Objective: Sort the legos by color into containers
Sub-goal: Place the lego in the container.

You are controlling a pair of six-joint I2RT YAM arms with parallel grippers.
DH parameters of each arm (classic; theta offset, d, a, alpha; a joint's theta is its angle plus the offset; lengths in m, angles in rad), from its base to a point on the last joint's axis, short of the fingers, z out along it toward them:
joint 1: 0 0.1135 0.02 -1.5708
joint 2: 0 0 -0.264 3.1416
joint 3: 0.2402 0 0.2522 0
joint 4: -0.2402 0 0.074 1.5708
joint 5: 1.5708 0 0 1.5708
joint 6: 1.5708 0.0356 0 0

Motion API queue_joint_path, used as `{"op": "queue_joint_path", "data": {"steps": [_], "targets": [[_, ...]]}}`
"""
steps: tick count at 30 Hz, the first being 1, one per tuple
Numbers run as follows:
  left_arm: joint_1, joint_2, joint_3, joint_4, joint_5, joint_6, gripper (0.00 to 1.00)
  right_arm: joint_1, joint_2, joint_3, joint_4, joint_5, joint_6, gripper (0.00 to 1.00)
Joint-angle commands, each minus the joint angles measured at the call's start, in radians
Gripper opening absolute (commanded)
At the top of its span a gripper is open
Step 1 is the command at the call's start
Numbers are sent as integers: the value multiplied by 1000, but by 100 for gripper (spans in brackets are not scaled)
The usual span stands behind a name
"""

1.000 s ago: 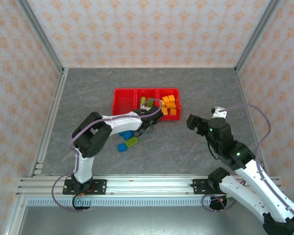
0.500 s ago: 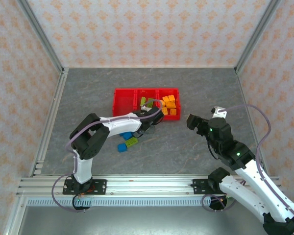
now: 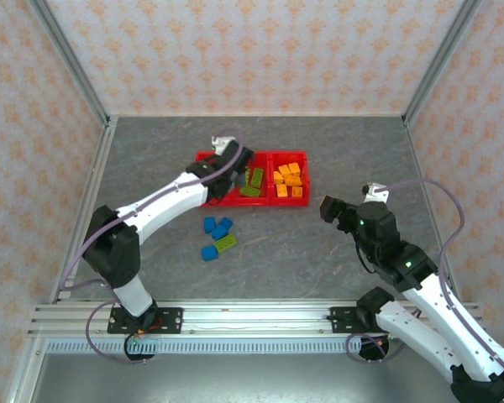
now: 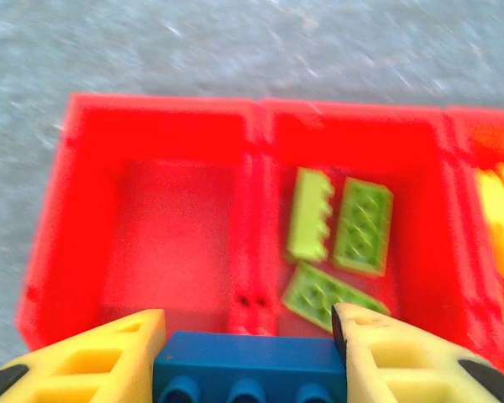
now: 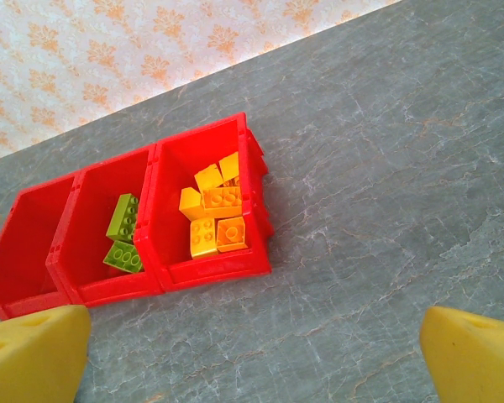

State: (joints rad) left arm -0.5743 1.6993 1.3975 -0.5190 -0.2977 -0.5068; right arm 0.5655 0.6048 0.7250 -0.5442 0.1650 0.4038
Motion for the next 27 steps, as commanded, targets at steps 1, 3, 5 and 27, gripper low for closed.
{"op": "queue_joint_path", "data": {"steps": [1,3,5,27], "targets": [[71,77,87,-31,-35,83,41,-3,-8,-10,3,19,-3,100],[101,124,129,-35,-37,99,42,-3,-5,-11,3,19,-3,100],[126,172,161,-31,-42,103,41,-3,-4,-9,1,17,-3,100],[176,136,106,7,57,93,90,-3,4,-7,-3,13,0,100]]}}
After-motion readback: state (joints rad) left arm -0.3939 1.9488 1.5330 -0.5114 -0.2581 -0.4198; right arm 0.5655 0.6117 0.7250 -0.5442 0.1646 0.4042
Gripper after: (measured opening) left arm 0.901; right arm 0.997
